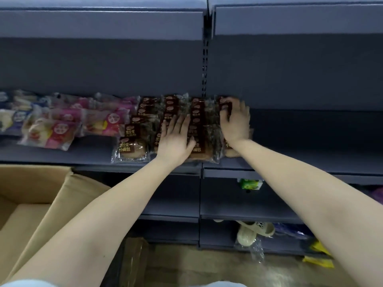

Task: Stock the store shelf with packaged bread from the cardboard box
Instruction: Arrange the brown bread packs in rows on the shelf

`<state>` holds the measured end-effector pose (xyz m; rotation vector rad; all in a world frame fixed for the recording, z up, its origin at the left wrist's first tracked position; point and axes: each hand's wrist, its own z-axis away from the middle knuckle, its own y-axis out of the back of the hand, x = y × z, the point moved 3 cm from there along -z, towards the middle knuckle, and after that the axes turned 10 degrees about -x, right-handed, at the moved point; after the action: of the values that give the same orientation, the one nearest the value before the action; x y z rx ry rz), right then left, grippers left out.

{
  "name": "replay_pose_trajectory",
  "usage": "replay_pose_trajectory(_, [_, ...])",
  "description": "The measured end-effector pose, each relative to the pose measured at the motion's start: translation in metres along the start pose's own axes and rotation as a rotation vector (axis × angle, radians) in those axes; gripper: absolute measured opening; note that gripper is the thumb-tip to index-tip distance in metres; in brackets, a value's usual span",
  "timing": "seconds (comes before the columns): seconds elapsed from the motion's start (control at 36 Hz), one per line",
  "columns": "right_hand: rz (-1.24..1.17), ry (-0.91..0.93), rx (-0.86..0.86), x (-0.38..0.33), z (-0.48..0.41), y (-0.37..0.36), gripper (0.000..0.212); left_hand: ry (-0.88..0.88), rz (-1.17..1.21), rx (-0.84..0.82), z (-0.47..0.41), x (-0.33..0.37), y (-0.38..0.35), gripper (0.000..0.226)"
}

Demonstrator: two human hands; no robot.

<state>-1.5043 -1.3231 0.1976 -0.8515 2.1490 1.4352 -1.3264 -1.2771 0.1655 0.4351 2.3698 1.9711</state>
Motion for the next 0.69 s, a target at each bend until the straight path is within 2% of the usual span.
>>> replay_pose_trajectory(0.14, [-0.018,0.251,-0.171,-0.064,0.012,-0.054,0.029,0.110,-0.021,0.089,0.026,-0.046,0.018,0.064])
replay_pose_trajectory(0.28, [-0.183,0.403,-0.350,-0.128,0.032,-0.100,0.026,0.288,-0.088,0.128,0.068,-0.099,0.039,0.058])
replay_pose_trajectory(0.5, [-0.282,0.550,-0.634,-0.207,0.066,-0.161,0.033,0.606,-0.096,0.184,0.163,-0.181,0.062,0.048])
replay_pose_trajectory(0.69, [-0.331,0.675,-0.751,-0.277,0.104,-0.218,0.033,0.856,-0.111,0.225,0.245,-0.237,0.088,0.046])
